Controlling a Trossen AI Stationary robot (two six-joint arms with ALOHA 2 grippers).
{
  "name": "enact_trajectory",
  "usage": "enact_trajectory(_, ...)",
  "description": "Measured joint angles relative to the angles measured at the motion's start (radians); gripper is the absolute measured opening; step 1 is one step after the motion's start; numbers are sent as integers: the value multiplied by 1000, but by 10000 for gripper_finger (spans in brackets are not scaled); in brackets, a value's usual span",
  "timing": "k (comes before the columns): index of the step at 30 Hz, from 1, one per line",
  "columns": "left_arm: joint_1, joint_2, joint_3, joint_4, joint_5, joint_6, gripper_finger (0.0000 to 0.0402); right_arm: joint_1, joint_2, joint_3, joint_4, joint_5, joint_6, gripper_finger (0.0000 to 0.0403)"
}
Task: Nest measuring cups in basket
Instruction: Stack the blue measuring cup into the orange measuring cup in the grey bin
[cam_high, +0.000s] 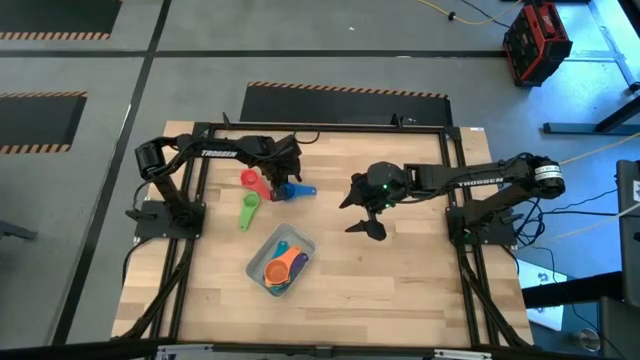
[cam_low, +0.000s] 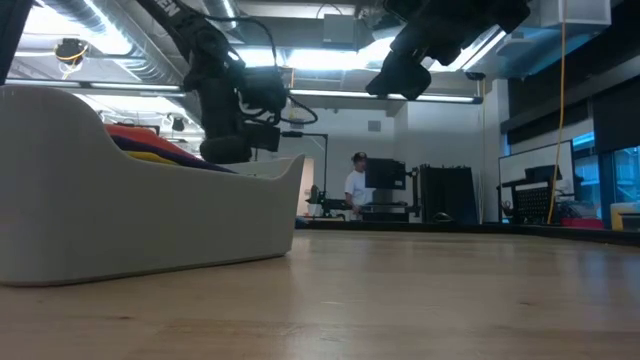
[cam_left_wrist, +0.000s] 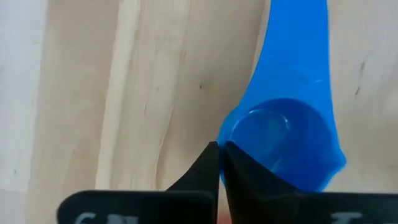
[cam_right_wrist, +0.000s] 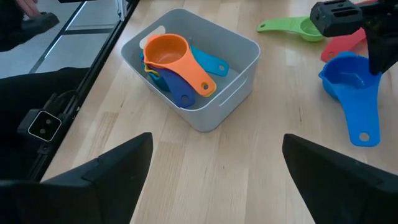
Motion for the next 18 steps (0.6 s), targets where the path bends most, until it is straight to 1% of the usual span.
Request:
enact_trajectory(5, -17, -48, 16, -8, -3, -81, 3, 0, 0, 0, 0, 0, 0, 362)
enact_trajectory(11, -45, -123, 111, -42, 2, -184, 2, 0, 0, 0, 3, 0, 0, 362)
enact_trajectory(16, -100, -190, 230, -180, 8, -277, 1, 0, 0, 0, 3, 0, 0, 362)
enact_trajectory(18, -131, -210, 277, -262, 8, -328, 1, 0, 0, 0, 4, 0, 0, 362)
